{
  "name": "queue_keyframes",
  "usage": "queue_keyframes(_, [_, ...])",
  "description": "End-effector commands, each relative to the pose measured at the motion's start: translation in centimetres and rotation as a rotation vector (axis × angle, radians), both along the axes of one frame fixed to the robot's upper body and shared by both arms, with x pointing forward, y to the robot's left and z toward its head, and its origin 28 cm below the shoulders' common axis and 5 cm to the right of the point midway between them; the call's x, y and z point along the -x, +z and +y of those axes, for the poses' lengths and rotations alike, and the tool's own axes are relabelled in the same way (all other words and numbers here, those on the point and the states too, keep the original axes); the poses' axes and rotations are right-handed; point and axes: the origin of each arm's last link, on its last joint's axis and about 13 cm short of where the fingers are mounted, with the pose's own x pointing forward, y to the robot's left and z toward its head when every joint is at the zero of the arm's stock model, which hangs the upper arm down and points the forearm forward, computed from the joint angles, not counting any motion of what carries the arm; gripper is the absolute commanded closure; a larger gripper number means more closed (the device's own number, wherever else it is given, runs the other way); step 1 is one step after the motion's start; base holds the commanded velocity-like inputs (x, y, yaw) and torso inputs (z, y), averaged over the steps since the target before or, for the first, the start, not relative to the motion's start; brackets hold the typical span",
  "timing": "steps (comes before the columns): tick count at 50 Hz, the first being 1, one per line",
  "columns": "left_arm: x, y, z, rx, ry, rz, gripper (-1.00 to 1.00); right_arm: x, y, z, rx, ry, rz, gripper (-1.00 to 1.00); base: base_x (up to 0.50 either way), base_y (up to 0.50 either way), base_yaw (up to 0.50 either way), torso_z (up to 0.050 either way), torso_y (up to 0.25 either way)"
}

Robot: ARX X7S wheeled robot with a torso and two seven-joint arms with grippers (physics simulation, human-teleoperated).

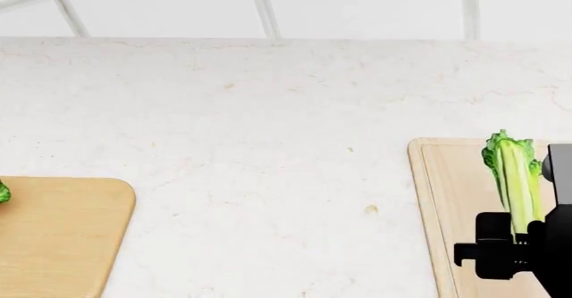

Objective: Place the celery and the celery on separate cutting boards.

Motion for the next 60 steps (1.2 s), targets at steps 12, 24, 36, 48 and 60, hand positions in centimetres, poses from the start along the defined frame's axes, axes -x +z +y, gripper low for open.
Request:
queue_keyframes(12, [0.0, 0.0, 0.0, -0.008, -0.010, -0.009, -1.00, 0.4, 2.0, -0.3, -0.015, -0.011, -0.093, -1.00, 0.00, 0.00, 0.00, 0.000, 0.000])
queue_keyframes(24, [-0.1, 0.0, 0.0, 0.006, -0.052, -0.020, -1.00, 0.3, 5.4, 1.1, -0.029, 0.025, -0.278, -1.00, 0.00, 0.00, 0.00, 0.000, 0.000])
queue_keyframes(36, [-0.2, -0.1, 0.0, 0.037, -0.139, -0.082, -1.00, 1.3, 9.8, 3.5, -0.009, 0.081, -0.456, -1.00, 0.00, 0.00, 0.00, 0.000, 0.000])
queue_keyframes(48, [-0.3, -0.1, 0.1, 0.036, -0.210, -0.108, -1.00, 1.0, 13.6, 4.4, -0.069, 0.084, -0.608, -1.00, 0.00, 0.00, 0.00, 0.000, 0.000])
queue_keyframes(60, [0.4, 8.2, -5.5, 0.003, -0.237, 0.042, -1.00, 1.4, 15.5, 4.8, -0.085, 0.094, -0.660, -1.00, 0.00, 0.00, 0.00, 0.000, 0.001])
